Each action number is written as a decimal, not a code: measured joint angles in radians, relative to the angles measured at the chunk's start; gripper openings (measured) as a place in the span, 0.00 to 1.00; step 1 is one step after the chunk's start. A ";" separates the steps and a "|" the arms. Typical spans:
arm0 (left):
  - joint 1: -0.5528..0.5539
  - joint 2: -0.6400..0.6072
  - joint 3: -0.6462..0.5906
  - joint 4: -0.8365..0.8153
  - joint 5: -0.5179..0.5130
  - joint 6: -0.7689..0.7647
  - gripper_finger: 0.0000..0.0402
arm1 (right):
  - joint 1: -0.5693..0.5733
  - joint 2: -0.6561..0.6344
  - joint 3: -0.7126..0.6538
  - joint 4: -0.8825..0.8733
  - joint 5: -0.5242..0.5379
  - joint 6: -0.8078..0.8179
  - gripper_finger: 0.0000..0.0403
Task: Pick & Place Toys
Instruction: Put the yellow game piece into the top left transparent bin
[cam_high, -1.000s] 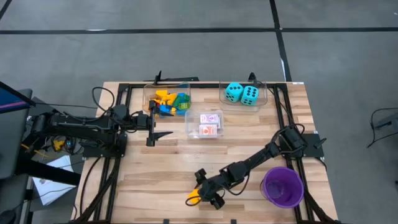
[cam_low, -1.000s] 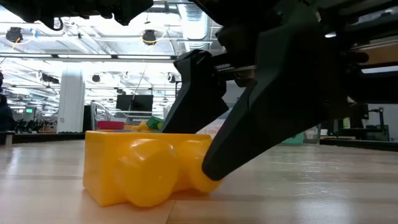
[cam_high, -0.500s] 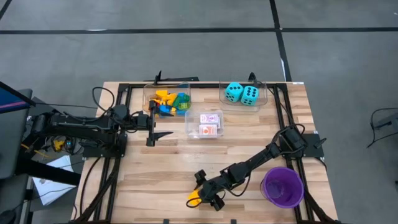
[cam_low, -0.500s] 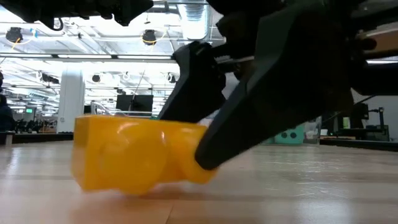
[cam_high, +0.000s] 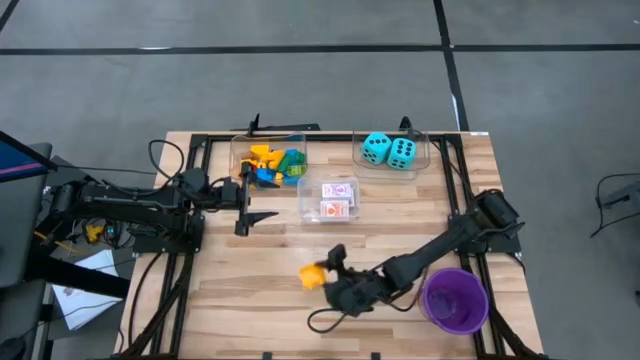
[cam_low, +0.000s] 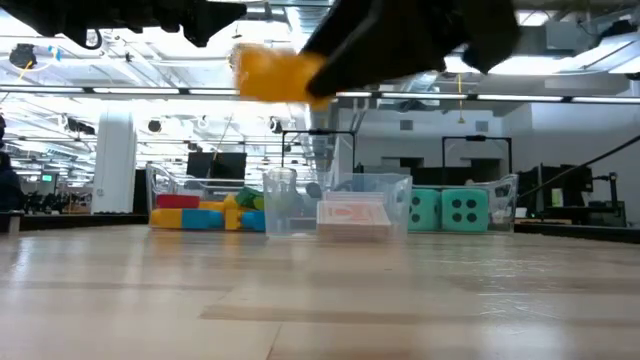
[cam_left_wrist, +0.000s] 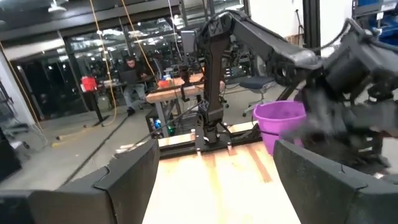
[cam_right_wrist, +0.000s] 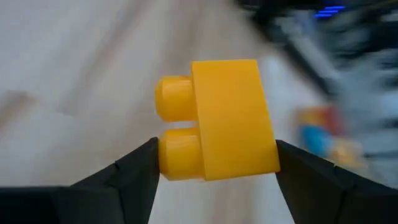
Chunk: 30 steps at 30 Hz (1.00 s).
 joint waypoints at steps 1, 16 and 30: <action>0.000 0.000 0.000 -0.001 0.000 -0.018 0.77 | 0.007 -0.019 0.000 -0.011 0.075 -0.019 0.68; 0.000 0.014 0.000 0.012 0.022 -0.180 0.77 | -0.014 -0.055 0.000 -0.030 0.853 -0.337 0.67; -0.031 0.300 0.001 0.276 0.012 -0.319 0.77 | -0.050 -0.055 -0.001 -0.043 0.872 -0.401 0.67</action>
